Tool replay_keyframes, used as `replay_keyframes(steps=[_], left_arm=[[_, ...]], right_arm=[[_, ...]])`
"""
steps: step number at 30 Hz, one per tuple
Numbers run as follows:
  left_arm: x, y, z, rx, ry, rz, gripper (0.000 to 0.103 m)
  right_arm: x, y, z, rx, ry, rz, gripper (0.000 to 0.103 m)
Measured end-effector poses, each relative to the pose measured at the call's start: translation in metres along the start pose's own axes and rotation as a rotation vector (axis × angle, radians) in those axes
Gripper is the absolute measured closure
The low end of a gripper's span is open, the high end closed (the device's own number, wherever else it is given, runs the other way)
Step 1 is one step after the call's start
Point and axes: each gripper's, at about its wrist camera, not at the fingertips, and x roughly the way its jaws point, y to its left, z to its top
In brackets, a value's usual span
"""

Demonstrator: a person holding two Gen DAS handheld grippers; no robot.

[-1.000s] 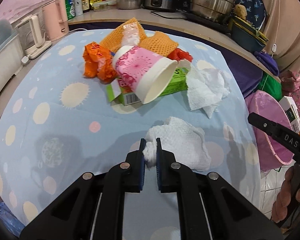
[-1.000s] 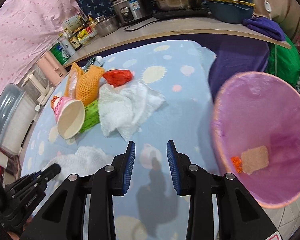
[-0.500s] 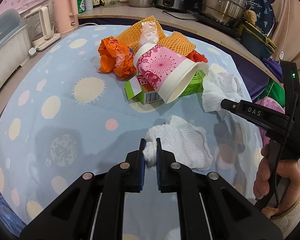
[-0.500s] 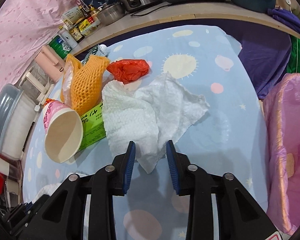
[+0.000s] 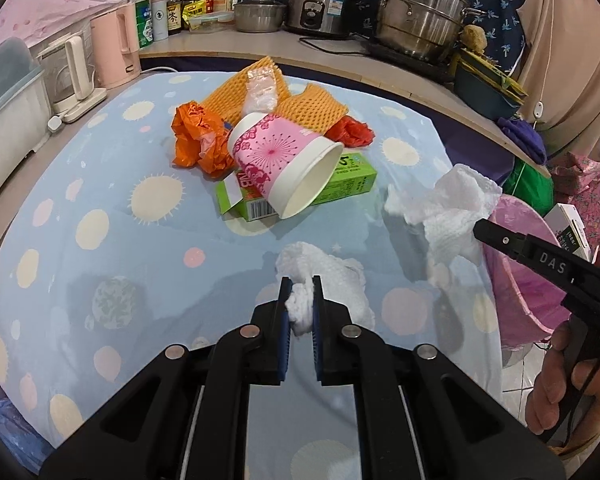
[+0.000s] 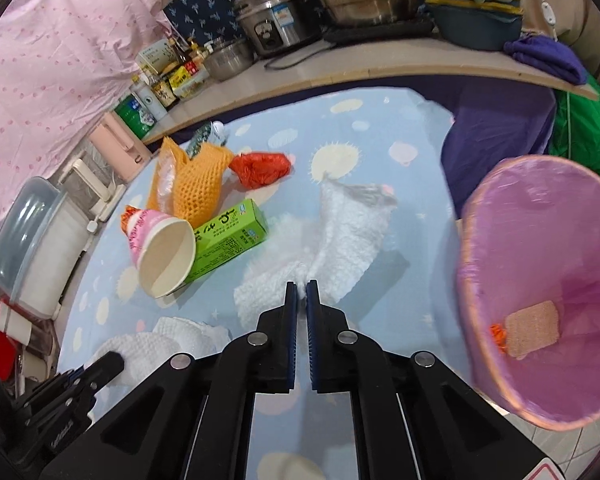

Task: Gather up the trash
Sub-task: 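Drop the tissue from the right tool into the bin while the left tool drops its tissue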

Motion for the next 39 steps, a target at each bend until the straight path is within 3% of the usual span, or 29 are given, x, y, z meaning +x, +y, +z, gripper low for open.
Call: replay_keyframes(steps=[13, 19, 26, 39], left_arm=[[-0.044, -0.068, 0.012, 0.104, -0.079, -0.115, 0.095], [-0.060, -0.118, 0.031, 0.167, -0.127, -0.217, 0.095], [-0.062, -0.178, 0.047, 0.242, -0.170, -0.292, 0.095], [-0.024, -0.254, 0.052, 0.339, -0.132, -0.343, 0.095]], right_arm=[[-0.109, -0.058, -0.005, 0.059, -0.186, -0.073, 0.098], [-0.142, -0.093, -0.003, 0.110, -0.261, -0.126, 0.098], [-0.153, -0.128, -0.006, 0.165, -0.285, -0.167, 0.098], [-0.142, -0.171, -0.008, 0.254, -0.268, -0.179, 0.098]])
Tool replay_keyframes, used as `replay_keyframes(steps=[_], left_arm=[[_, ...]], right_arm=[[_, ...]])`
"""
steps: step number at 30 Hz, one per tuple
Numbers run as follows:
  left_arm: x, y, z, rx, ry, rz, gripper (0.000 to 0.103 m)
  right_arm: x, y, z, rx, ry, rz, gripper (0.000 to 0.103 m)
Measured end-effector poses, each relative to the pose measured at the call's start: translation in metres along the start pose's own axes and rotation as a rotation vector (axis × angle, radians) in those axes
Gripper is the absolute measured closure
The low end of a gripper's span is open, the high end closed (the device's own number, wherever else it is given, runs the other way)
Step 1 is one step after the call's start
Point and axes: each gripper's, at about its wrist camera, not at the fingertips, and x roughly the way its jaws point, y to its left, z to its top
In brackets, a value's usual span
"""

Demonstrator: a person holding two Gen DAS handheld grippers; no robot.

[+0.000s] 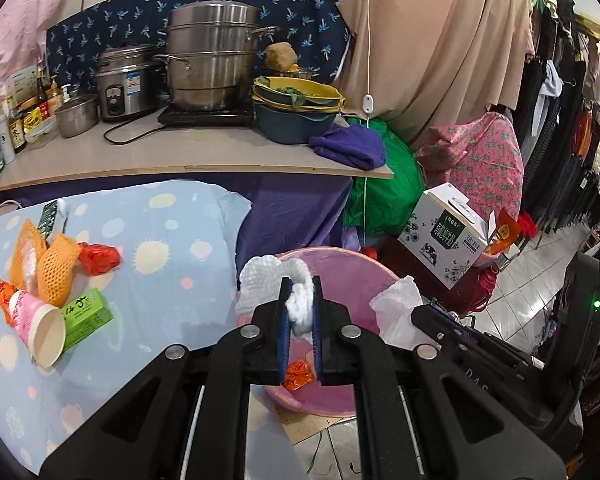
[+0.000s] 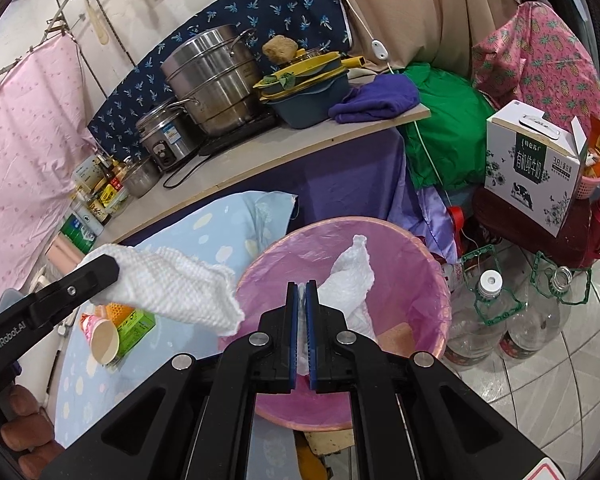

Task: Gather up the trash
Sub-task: 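Drop the tissue from the right tool into the bin while the left tool drops its tissue, then grasp the pink-and-white paper cup rim with the left tool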

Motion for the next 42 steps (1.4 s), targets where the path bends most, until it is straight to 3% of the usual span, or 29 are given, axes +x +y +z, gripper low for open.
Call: replay_keyframes(steps=[4, 6, 8, 10, 12, 26, 36, 42], left_arm=[[0.015, -0.007, 0.001, 0.005, 0.027, -0.008, 0.094], [0.019, -0.009, 0.001, 0.010, 0.031, -0.009, 0.092], [0.021, -0.010, 0.000, 0.010, 0.036, -0.003, 0.081], [0.021, -0.009, 0.001, 0.009, 0.032, 0.007, 0.061], [0.018, -0.009, 0.000, 0.009, 0.018, 0.009, 0.060], [0.012, 0.013, -0.004, -0.044, 0.027, 0.045, 0.060], [0.003, 0.061, -0.021, -0.131, 0.045, 0.133, 0.059], [-0.009, 0.107, -0.041, -0.208, 0.039, 0.262, 0.035]], right_arm=[[0.006, -0.004, 0.000, 0.005, 0.017, -0.007, 0.098], [0.007, -0.007, -0.001, 0.014, 0.022, -0.006, 0.093], [0.006, -0.008, 0.000, 0.020, 0.016, -0.010, 0.088], [0.004, -0.009, 0.001, 0.029, 0.008, -0.008, 0.079], [0.002, -0.009, 0.002, 0.032, -0.001, -0.005, 0.074], [0.000, 0.007, 0.004, 0.006, 0.007, 0.022, 0.074], [0.009, 0.035, -0.007, -0.039, 0.049, 0.051, 0.074], [0.021, 0.063, -0.018, -0.083, 0.090, 0.077, 0.074]])
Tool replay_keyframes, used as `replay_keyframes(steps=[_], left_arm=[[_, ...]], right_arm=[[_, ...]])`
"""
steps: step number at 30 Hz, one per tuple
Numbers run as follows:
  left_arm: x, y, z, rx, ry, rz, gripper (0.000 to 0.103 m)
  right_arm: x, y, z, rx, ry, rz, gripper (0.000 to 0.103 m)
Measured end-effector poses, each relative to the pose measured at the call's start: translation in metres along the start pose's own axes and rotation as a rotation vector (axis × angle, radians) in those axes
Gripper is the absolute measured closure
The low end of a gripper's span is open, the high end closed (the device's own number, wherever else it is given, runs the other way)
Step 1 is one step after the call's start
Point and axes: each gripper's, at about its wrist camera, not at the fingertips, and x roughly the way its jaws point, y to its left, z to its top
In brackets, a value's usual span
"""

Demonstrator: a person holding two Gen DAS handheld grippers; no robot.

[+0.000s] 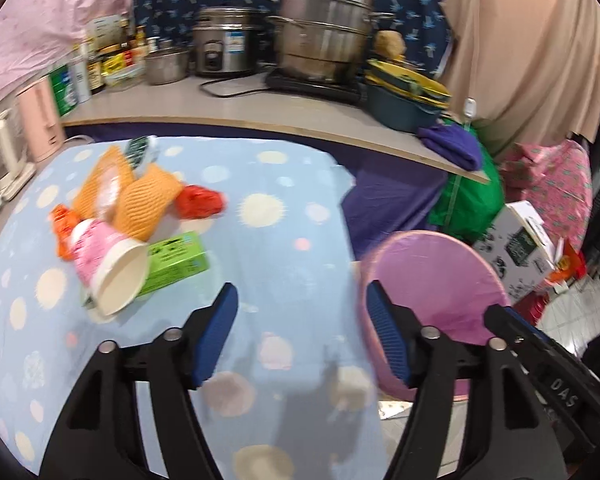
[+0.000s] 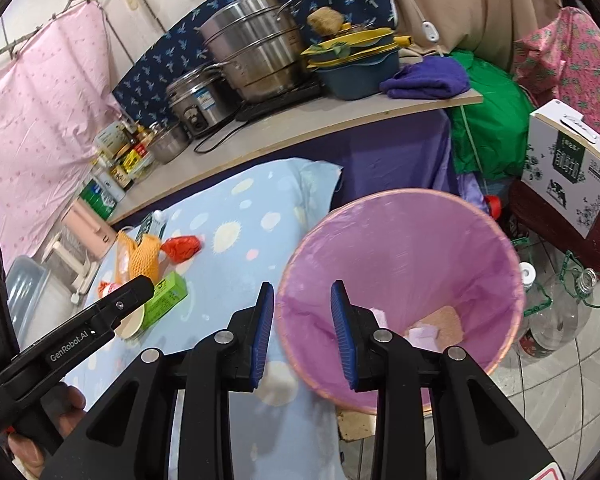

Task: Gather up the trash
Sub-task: 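Grasp the pink-and-white paper cup rim with the left tool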

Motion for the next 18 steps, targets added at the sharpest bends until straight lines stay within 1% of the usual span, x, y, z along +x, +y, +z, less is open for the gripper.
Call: replay_keyframes(steps=[3, 6, 9, 12, 18], left_arm=[[0.001, 0.026, -0.006, -0.033, -0.002, 0.080, 0.032], [0.003, 0.056, -0.012, -0.060, -0.005, 0.191, 0.025], [0.006, 0.085, -0.018, -0.085, -0.005, 0.287, 0.023], [0.012, 0.106, -0.022, -0.099, -0.006, 0.338, 0.022], [0.027, 0.130, -0.026, -0.084, -0.026, 0.381, 0.023]], right_arm=[[0.010, 0.015, -0.004, -0.023, 0.023, 0.015, 0.074], [0.019, 0.031, -0.009, -0.041, 0.047, 0.032, 0.074], [0.029, 0.047, -0.013, -0.065, 0.070, 0.045, 0.074], [0.039, 0.063, -0.017, -0.088, 0.093, 0.058, 0.074], [0.062, 0.093, -0.023, -0.130, 0.131, 0.080, 0.074]])
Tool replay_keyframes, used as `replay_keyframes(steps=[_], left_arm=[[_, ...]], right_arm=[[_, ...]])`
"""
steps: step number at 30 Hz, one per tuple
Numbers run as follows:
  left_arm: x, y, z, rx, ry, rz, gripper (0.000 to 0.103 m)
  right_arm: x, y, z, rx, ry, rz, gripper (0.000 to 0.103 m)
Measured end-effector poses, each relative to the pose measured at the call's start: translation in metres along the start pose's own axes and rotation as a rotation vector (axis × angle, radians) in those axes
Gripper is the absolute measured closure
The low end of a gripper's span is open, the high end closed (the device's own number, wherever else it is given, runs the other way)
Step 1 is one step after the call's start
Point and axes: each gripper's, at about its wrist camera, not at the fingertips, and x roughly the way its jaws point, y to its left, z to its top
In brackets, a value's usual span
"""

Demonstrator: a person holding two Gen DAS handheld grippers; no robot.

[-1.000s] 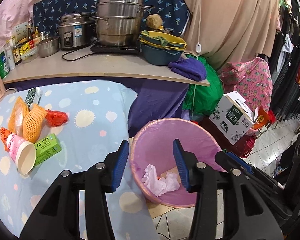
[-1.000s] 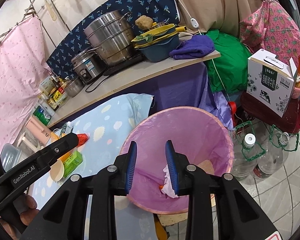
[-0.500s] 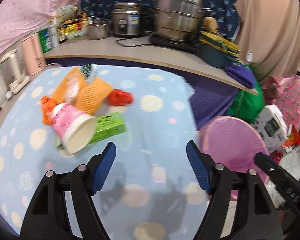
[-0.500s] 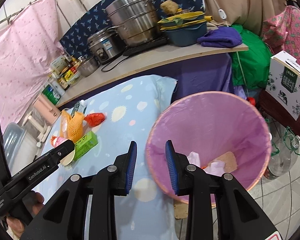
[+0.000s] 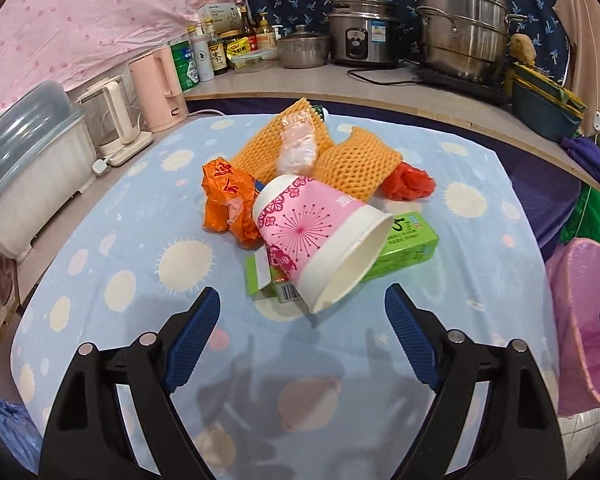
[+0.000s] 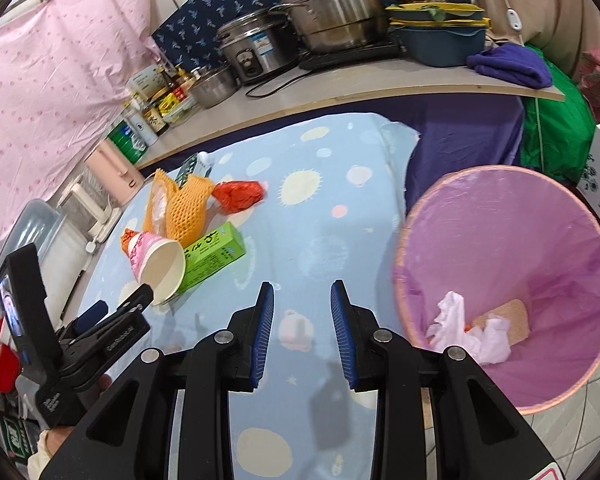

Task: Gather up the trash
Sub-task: 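Grasp the pink-and-white paper cup rim with the left tool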

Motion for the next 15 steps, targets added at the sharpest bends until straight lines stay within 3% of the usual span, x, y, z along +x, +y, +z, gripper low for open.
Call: replay_keyframes(steps=[3, 6, 8, 12, 15], left_arm=[[0.007, 0.000, 0.000, 0.004, -0.013, 0.007, 0.024], [0.015, -0.001, 0.004, 0.003, -0.005, -0.013, 0.033], [0.021, -0.001, 0.004, 0.006, 0.007, -0.021, 0.045], [0.029, 0.006, 0.004, -0.013, 0.053, -0.058, 0.085], [0.026, 0.016, 0.004, -0.032, 0.062, -0.074, 0.097]], right_arm=[[0.010, 0.011, 0.001, -0.016, 0.014, 0.007, 0.074], [0.019, 0.020, 0.002, -0.029, 0.029, 0.013, 0.074], [0.024, 0.023, 0.003, -0.037, 0.038, 0.016, 0.074], [0.036, 0.032, 0.004, -0.055, 0.056, 0.022, 0.074], [0.046, 0.040, 0.005, -0.069, 0.069, 0.028, 0.074]])
